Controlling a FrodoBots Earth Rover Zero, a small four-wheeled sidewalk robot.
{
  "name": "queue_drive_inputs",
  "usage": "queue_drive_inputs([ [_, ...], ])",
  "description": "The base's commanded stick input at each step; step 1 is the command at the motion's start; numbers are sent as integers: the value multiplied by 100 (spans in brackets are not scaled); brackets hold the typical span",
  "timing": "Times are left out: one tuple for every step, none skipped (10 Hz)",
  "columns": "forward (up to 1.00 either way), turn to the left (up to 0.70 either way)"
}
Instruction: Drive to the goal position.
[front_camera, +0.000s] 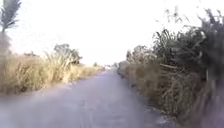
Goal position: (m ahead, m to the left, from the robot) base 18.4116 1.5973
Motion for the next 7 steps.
queue_drive_inputs([
  [100, 0],
  [100, 0],
  [100, 0],
  [100, 0],
  [100, 0],
  [100, 0],
  [100, 0],
])
